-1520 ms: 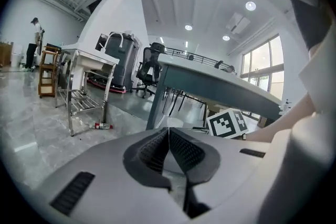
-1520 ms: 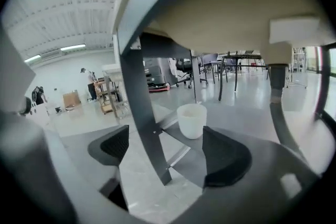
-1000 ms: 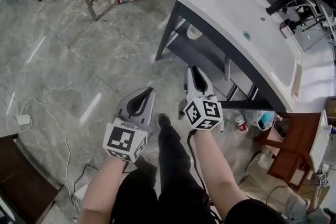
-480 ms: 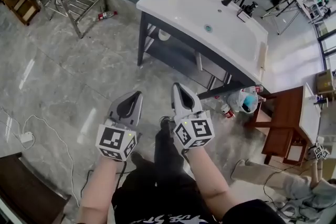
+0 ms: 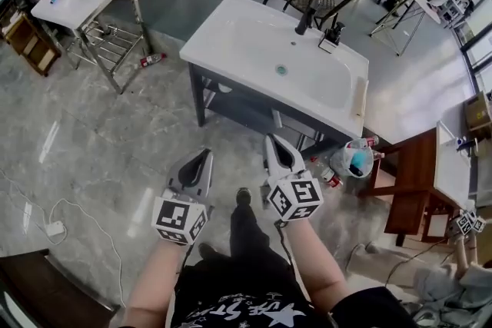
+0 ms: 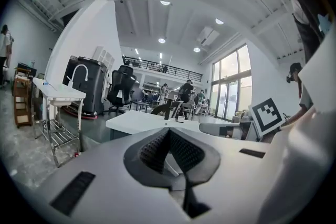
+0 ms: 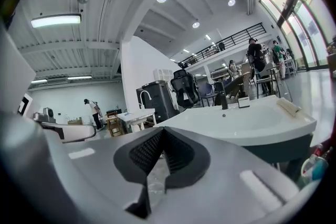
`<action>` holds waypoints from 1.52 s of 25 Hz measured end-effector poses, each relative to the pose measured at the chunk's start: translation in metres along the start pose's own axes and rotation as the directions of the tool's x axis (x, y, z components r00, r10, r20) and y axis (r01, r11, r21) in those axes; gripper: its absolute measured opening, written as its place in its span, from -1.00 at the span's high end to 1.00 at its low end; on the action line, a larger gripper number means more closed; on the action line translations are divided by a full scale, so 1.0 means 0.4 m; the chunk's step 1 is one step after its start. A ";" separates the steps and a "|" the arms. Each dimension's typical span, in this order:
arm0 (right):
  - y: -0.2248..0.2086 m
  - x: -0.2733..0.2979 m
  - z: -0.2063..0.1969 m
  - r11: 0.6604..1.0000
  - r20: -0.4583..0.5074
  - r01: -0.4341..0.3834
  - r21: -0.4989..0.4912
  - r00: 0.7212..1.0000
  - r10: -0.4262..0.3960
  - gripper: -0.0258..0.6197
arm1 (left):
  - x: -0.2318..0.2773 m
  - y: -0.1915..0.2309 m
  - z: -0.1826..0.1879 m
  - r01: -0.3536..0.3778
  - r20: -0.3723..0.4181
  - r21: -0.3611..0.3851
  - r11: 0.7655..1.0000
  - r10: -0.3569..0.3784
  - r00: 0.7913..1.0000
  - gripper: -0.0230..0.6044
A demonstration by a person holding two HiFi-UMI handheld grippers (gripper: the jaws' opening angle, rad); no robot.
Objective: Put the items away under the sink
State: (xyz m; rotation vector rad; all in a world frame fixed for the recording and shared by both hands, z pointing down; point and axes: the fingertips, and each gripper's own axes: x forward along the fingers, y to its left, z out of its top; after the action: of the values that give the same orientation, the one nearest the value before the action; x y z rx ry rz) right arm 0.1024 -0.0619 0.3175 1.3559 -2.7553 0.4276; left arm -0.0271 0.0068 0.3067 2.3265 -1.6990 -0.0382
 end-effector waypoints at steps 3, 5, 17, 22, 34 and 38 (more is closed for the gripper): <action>-0.072 0.021 0.050 1.000 0.016 0.021 -0.003 1.000 -0.021 0.91 | 0.064 -0.021 0.011 0.033 -0.026 0.015 0.999 -0.033 0.999 0.90; -0.140 0.041 0.079 0.999 0.025 0.047 0.001 0.999 -0.047 0.91 | 0.120 -0.034 0.020 0.054 -0.043 0.027 0.998 -0.053 0.998 0.90; -0.563 0.133 0.247 0.976 0.081 0.198 0.088 0.975 -0.205 0.91 | 0.527 -0.098 0.120 0.096 -0.066 0.067 0.993 -0.092 0.994 0.90; -0.644 0.153 0.275 0.965 0.099 0.239 0.112 0.963 -0.250 0.91 | 0.620 -0.101 0.132 0.112 -0.063 0.066 0.991 -0.108 0.992 0.90; -0.773 0.184 0.253 0.914 0.067 0.366 0.176 0.922 -0.383 0.91 | 0.799 -0.079 0.135 0.204 -0.111 0.071 0.977 -0.195 0.974 0.90; -0.827 0.222 0.272 0.893 0.077 0.415 0.175 0.898 -0.432 0.91 | 0.902 -0.067 0.155 0.261 -0.107 0.076 0.962 -0.252 0.962 0.90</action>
State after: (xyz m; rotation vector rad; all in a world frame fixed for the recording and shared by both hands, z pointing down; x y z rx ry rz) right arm 0.3155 -0.3508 0.3018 2.0165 -2.4348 0.5566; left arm 0.1012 -0.3364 0.2880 2.5563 -1.3709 0.1023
